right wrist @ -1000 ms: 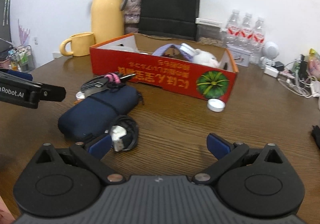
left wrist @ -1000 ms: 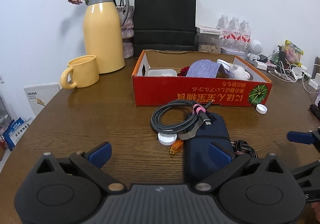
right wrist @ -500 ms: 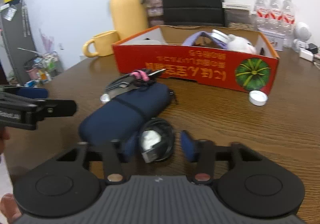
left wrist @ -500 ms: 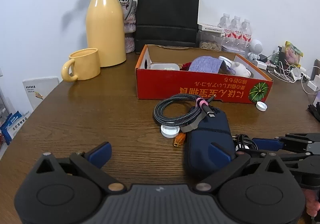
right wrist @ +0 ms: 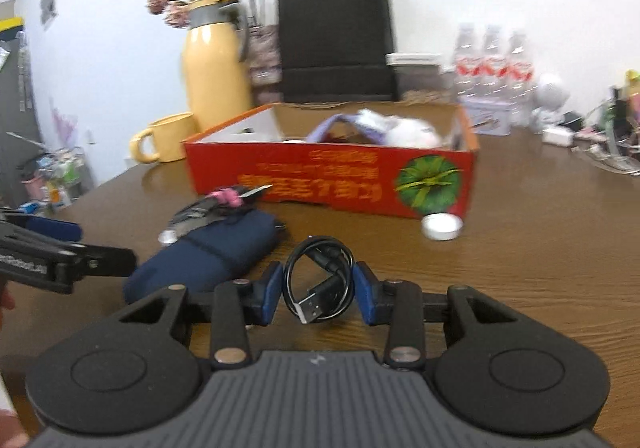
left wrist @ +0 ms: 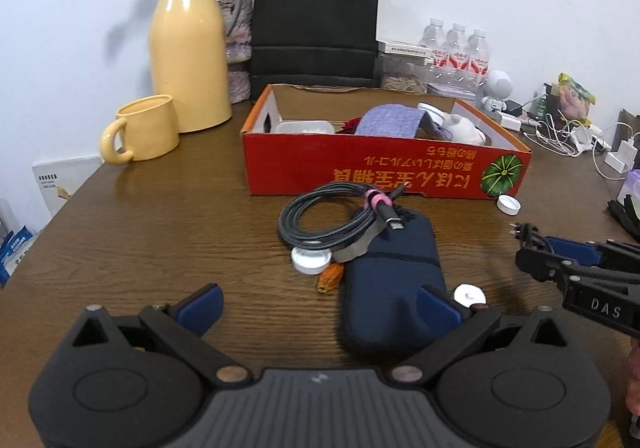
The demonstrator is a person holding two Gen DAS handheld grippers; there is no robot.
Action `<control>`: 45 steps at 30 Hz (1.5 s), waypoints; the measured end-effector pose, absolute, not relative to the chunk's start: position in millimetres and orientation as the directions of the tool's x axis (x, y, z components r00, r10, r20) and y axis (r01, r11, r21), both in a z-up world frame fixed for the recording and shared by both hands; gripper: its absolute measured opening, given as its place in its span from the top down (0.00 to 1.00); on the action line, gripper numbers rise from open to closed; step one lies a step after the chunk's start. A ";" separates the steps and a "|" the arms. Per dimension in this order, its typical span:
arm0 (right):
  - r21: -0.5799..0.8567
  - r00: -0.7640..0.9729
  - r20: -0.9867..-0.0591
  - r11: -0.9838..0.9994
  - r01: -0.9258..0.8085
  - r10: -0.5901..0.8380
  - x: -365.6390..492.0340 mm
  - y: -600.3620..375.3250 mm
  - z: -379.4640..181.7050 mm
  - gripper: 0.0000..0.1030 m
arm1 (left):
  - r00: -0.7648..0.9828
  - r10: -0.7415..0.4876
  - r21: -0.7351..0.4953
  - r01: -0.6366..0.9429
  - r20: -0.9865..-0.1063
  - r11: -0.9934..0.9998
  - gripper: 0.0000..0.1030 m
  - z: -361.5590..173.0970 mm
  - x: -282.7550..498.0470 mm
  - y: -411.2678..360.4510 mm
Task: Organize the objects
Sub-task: 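Grasp the coiled black USB cable with the right tool while the left tool grasps the pink-tied braided cable, then carry both cables into the box and open both tools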
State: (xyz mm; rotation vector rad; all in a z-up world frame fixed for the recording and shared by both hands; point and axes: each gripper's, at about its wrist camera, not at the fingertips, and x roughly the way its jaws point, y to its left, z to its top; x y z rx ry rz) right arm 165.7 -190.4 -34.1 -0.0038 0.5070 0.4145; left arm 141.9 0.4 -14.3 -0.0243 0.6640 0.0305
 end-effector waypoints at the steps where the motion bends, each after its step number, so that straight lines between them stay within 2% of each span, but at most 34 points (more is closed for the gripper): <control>1: 0.088 0.802 -0.475 0.927 -0.366 0.362 167.1 -193.8 -34.3 0.63 | 0.789 0.021 -0.012 -0.036 -0.614 0.999 0.00 -14.3 144.0 -0.8; 13: 0.086 0.836 -0.468 0.957 -0.278 0.286 173.3 -208.3 -37.5 0.63 | 0.807 0.034 -0.043 -0.074 -0.590 0.996 0.23 -16.5 180.0 -0.1; 15: 0.087 0.835 -0.472 0.958 -0.274 0.282 174.2 -208.3 -37.8 0.63 | 0.799 0.018 -0.058 -0.066 -0.601 0.996 0.34 -20.5 185.4 0.0; 19: 0.083 0.835 -0.475 0.958 -0.273 0.279 174.0 -207.9 -37.8 0.62 | 0.798 -0.029 -0.100 -0.040 -0.602 0.994 0.48 -27.1 190.2 0.8; 22: 0.080 0.833 -0.478 0.959 -0.273 0.277 173.9 -207.8 -38.2 0.62 | 0.807 -0.074 -0.129 -0.003 -0.586 0.992 0.67 -27.0 189.9 -0.6; 24: 0.079 0.832 -0.482 0.959 -0.271 0.274 174.0 -207.5 -38.3 0.62 | 0.805 -0.116 -0.154 0.031 -0.582 0.988 0.89 -27.5 190.2 -0.6; 25: 0.078 0.832 -0.483 0.960 -0.269 0.273 174.1 -207.5 -38.3 0.62 | 0.809 -0.116 -0.154 0.032 -0.576 0.987 0.90 -27.0 189.1 -1.4; 26: 0.079 0.832 -0.484 0.960 -0.268 0.271 174.4 -207.3 -38.4 0.62 | 0.811 -0.119 -0.155 0.036 -0.573 0.987 0.96 -26.6 188.0 -1.4; 35: 0.075 0.835 -0.487 0.965 -0.252 0.256 174.9 -207.3 -38.8 0.62 | 0.837 -0.105 -0.160 0.021 -0.538 0.987 0.97 -18.2 169.4 10.5; 45: 0.041 0.848 -0.466 0.963 -0.265 0.253 170.2 -200.5 -35.1 0.63 | 0.883 -0.086 -0.106 0.041 -0.461 0.994 0.97 10.3 149.9 9.9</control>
